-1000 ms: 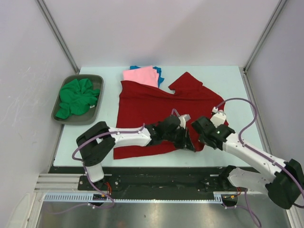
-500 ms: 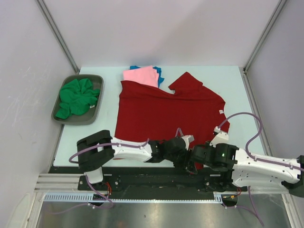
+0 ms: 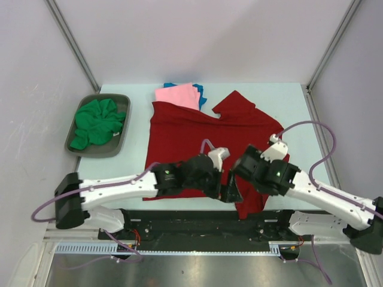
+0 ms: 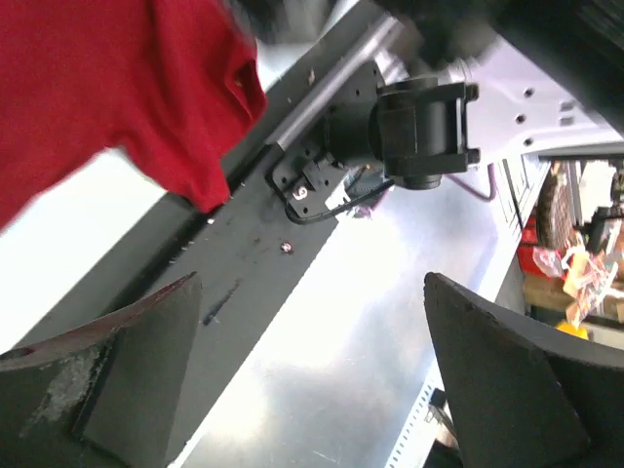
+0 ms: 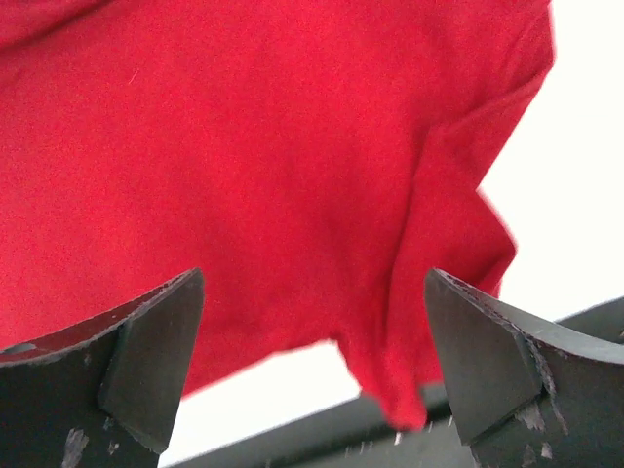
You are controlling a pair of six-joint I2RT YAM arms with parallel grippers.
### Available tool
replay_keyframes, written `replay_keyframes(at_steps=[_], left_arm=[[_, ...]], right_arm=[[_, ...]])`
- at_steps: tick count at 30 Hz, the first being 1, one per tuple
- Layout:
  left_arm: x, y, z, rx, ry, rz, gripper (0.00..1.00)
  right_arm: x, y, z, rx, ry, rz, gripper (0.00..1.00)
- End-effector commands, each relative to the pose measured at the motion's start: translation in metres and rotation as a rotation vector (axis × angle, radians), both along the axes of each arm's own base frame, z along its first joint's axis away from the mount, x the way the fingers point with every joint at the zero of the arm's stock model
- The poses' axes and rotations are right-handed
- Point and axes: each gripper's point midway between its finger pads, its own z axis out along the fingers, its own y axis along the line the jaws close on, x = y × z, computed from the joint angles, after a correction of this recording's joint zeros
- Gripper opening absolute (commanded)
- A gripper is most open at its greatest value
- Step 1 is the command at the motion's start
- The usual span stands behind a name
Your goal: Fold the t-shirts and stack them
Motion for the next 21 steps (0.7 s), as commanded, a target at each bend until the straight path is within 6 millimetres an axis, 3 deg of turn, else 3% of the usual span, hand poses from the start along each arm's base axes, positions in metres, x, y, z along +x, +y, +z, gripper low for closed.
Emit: replay_keyframes(at_steps=[1, 2, 3, 4, 5, 6, 7, 8, 11, 13, 15, 19, 20, 21], left_arm=[[0.034, 0.044, 0.067, -0.124, -0.169, 0.077, 1.0], [0.057, 0.063, 0.06, -0.085, -0.172, 0.152, 1.0], [0.064, 0.081, 0.061, -0.09, -0.182, 0.191, 1.0], [0.074, 0.092, 0.059, -0.087, -0.195, 0.22, 1.0], [0.094, 0.11, 0.055, -0.071, -0.192, 0.296, 1.0], [0.099, 0.121, 0.046, -0.062, -0.193, 0.319, 1.0], [0.103, 0.131, 0.048, -0.077, -0.203, 0.335, 1.0], [0.116, 0.146, 0.042, -0.054, -0.2, 0.388, 1.0], [0.133, 0.172, 0.019, 0.011, -0.176, 0.467, 1.0], [0.137, 0.178, -0.004, 0.034, -0.127, 0.482, 1.0], [0.147, 0.188, -0.026, 0.037, -0.083, 0.52, 1.0], [0.163, 0.19, -0.047, 0.037, -0.063, 0.552, 1.0], [0.17, 0.193, -0.058, 0.072, -0.048, 0.573, 1.0], [0.176, 0.192, -0.056, 0.077, -0.05, 0.578, 1.0]], right_arm=[[0.055, -0.029, -0.011, -0.235, 0.019, 0.044, 1.0], [0.072, -0.023, -0.008, -0.206, -0.016, 0.039, 1.0], [0.08, -0.021, -0.014, -0.196, -0.004, 0.052, 1.0], [0.092, -0.041, -0.025, -0.22, 0.028, 0.035, 1.0], [0.111, -0.036, -0.024, -0.152, -0.01, 0.031, 1.0], [0.115, -0.032, -0.04, -0.096, 0.043, 0.059, 1.0], [0.126, -0.054, -0.049, -0.087, 0.07, 0.009, 0.99], [0.136, -0.056, -0.054, -0.066, 0.074, 0.003, 1.0], [0.149, -0.07, -0.085, -0.058, 0.154, -0.021, 1.0], [0.152, -0.068, -0.104, -0.032, 0.198, -0.003, 1.0], [0.163, -0.064, -0.111, 0.036, 0.166, 0.01, 1.0], [0.19, -0.059, -0.096, 0.096, 0.05, 0.02, 1.0], [0.2, -0.058, -0.086, 0.112, 0.001, 0.018, 1.0], [0.209, -0.062, -0.075, 0.115, -0.032, -0.002, 1.0]])
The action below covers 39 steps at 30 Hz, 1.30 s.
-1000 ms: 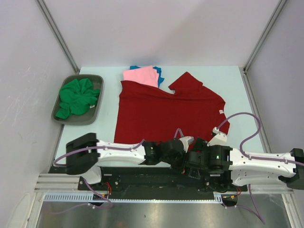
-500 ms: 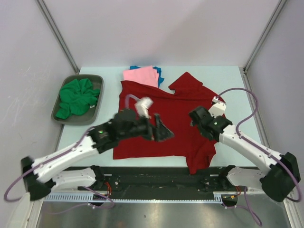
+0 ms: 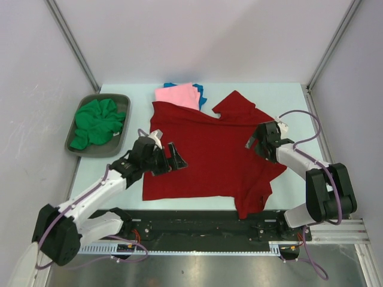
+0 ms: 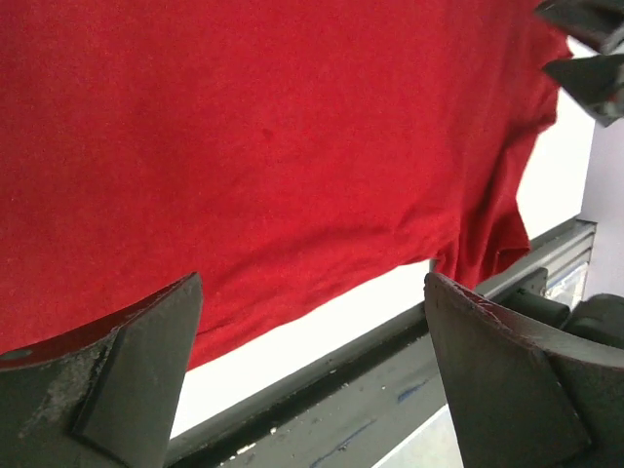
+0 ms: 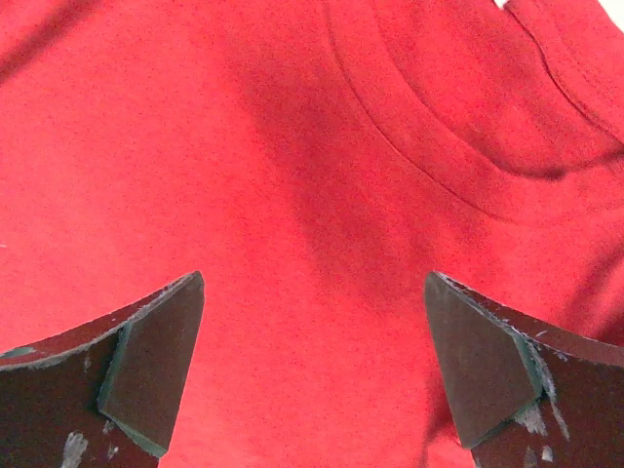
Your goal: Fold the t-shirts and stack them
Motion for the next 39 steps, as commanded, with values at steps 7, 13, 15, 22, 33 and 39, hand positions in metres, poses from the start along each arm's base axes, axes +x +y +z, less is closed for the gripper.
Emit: replay_keyframes(at_steps=[7, 13, 15, 22, 33, 39], left_arm=[[0.059, 0.005, -0.014, 0.039, 0.013, 0.09, 1.0], [0.074, 0.032, -0.054, 0.069, 0.112, 0.197, 1.0], [0.077, 0.037, -0.06, 0.069, 0.127, 0.219, 1.0], [0.09, 0.04, -0.05, 0.046, 0.109, 0.24, 1.0], [0.104, 0.035, -0.04, 0.04, 0.098, 0.223, 1.0], [0.109, 0.034, -0.047, 0.05, 0.115, 0.212, 1.0]], right_arm=[[0.089, -0.009, 0.06, 0.048, -0.247, -0.055, 1.0], [0.11, 0.012, 0.028, 0.173, -0.231, 0.016, 1.0], [0.117, 0.011, 0.026, 0.182, -0.252, 0.014, 1.0], [0.165, -0.014, 0.06, 0.263, -0.451, -0.051, 0.99], [0.256, 0.019, 0.037, 0.415, -0.517, 0.081, 1.0], [0.299, 0.039, 0.028, 0.5, -0.584, 0.145, 1.0]])
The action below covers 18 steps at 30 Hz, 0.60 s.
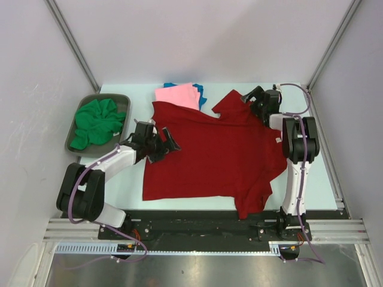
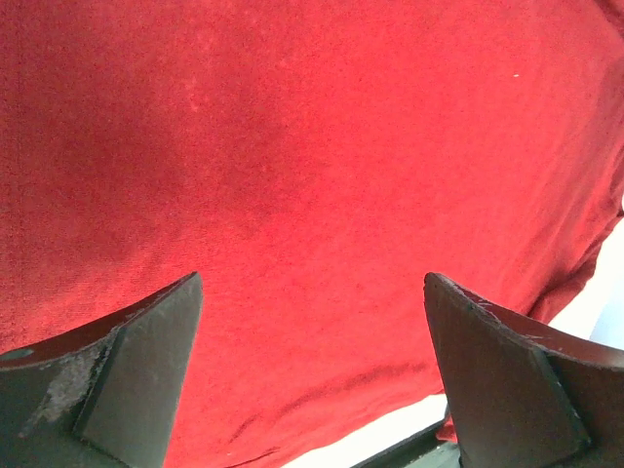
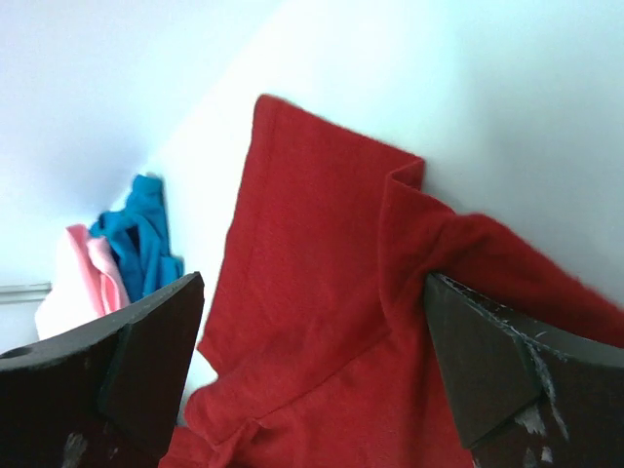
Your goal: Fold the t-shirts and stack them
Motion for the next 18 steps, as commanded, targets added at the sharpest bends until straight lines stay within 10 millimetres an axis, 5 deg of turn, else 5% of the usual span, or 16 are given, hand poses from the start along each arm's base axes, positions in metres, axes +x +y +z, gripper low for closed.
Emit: replay_keyframes(at_steps=[1, 6, 11, 14, 18], left_arm=[[0.014, -0.002, 0.006, -0.008, -0.025, -0.018, 1.0], [0.018, 0.0, 0.003, -0.006, -0.022, -0.02, 1.0], [0.021, -0.004, -0.001, -0.018, -0.011, -0.027, 1.0], [0.02, -0.005, -0.004, -0.026, 0.001, -0.032, 1.0], [0.018, -0.002, -0.006, -0.021, 0.004, -0.024, 1.0]], right_arm=[[0.038, 0.023, 0.025, 0.087, -0.152, 0.087, 1.0], [0.057, 0.044, 0.039, 0.143, -0.202, 0.154, 1.0], [0.061, 0.062, 0.048, 0.026, -0.186, 0.154, 1.0], [0.057, 0.048, 0.036, -0.185, -0.078, 0.064, 1.0], [0.05, 0.002, 0.032, -0.341, 0.014, -0.134, 1.0]])
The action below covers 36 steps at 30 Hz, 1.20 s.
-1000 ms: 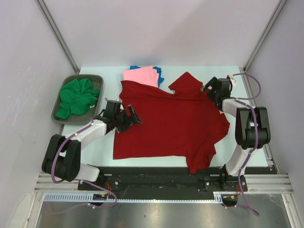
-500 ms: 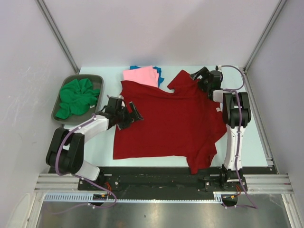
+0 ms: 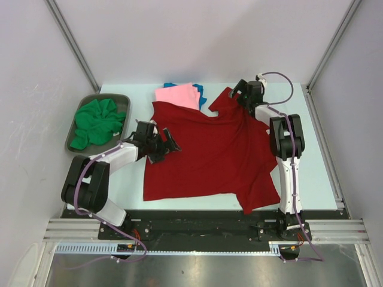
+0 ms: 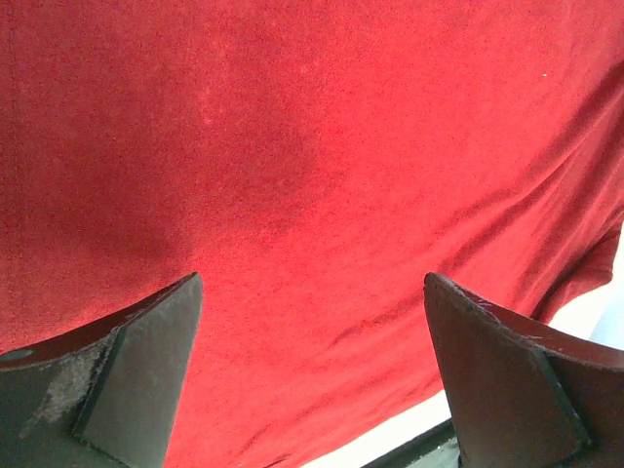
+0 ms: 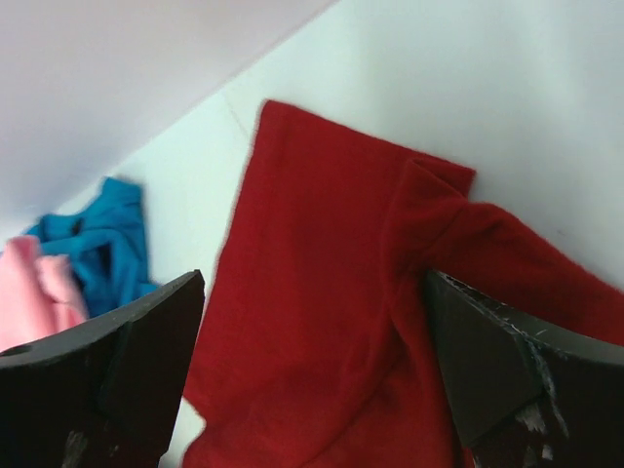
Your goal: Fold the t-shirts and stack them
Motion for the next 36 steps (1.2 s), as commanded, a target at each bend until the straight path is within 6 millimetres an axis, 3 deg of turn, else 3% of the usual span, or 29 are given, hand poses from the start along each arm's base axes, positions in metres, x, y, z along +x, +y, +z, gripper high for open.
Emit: replay_keyframes(at_steps=[1, 4, 5, 6, 7, 8, 9, 10, 11, 14, 15, 17, 18, 20, 22, 23, 25, 26, 29, 30, 34, 36], left_arm=[[0.011, -0.002, 0.013, -0.017, -0.052, -0.012, 1.0], [0.009, 0.005, 0.018, 0.001, -0.059, 0.007, 1.0], [0.011, 0.01, 0.02, 0.015, -0.069, 0.026, 1.0], [0.012, 0.012, 0.031, 0.014, -0.101, 0.036, 1.0], [0.01, 0.015, 0.033, 0.02, -0.101, 0.049, 1.0], [0.011, 0.02, 0.038, 0.028, -0.116, 0.068, 1.0], [0.012, 0.021, 0.052, 0.018, -0.158, 0.073, 1.0], [0.009, 0.022, 0.054, 0.02, -0.157, 0.077, 1.0], [0.007, 0.023, 0.058, 0.017, -0.164, 0.077, 1.0], [-0.006, 0.022, 0.067, 0.002, -0.162, 0.061, 1.0], [-0.011, 0.021, 0.067, -0.001, -0.158, 0.044, 1.0], [-0.02, 0.025, 0.071, 0.0, -0.16, 0.047, 1.0], [-0.023, 0.029, 0.07, 0.017, -0.163, 0.056, 1.0], [-0.035, 0.036, 0.068, 0.045, -0.133, 0.065, 1.0], [-0.048, 0.038, 0.059, 0.053, -0.088, 0.059, 1.0], [-0.052, 0.039, 0.058, 0.056, -0.082, 0.061, 1.0], [-0.067, 0.044, 0.042, 0.077, -0.025, 0.066, 1.0], [-0.071, 0.044, 0.039, 0.073, -0.018, 0.059, 1.0], [-0.091, 0.043, 0.021, 0.04, 0.03, 0.061, 1.0], [-0.099, 0.043, 0.013, 0.02, 0.051, 0.083, 1.0], [-0.126, 0.046, -0.01, -0.011, 0.125, 0.147, 1.0], [-0.138, 0.049, -0.022, -0.029, 0.158, 0.185, 1.0]], right_arm=[[-0.01, -0.055, 0.028, -0.219, 0.058, -0.23, 0.99], [-0.031, -0.088, 0.016, -0.265, 0.119, -0.311, 1.0], [-0.029, -0.093, 0.054, -0.242, 0.019, -0.333, 1.0], [-0.046, -0.105, 0.044, -0.251, 0.031, -0.341, 1.0], [-0.046, -0.11, 0.067, -0.236, -0.041, -0.355, 1.0], [-0.055, -0.115, 0.107, -0.228, -0.107, -0.365, 1.0], [-0.061, -0.119, 0.116, -0.243, -0.113, -0.366, 1.0], [-0.072, -0.121, 0.119, -0.296, -0.078, -0.344, 1.0], [-0.083, -0.122, 0.145, -0.305, -0.097, -0.34, 1.0], [-0.12, -0.12, 0.146, -0.377, 0.024, -0.309, 1.0], [-0.134, -0.117, 0.165, -0.384, 0.01, -0.294, 1.0], [-0.164, -0.106, 0.153, -0.438, 0.098, -0.229, 1.0], [-0.18, -0.104, 0.163, -0.44, 0.105, -0.224, 1.0], [-0.219, -0.103, 0.138, -0.451, 0.249, -0.21, 1.0], [-0.255, -0.104, 0.133, -0.423, 0.299, -0.201, 1.0], [-0.279, -0.105, 0.103, -0.398, 0.375, -0.207, 1.0], [-0.309, -0.108, 0.096, -0.344, 0.386, -0.208, 0.99], [-0.33, -0.11, 0.069, -0.299, 0.452, -0.205, 1.0], [-0.369, -0.111, 0.06, -0.254, 0.459, -0.215, 1.0], [-0.388, -0.111, 0.043, -0.234, 0.5, -0.236, 1.0], [-0.422, -0.105, 0.042, -0.21, 0.478, -0.25, 1.0], [-0.428, -0.1, 0.049, -0.207, 0.437, -0.239, 1.0]])
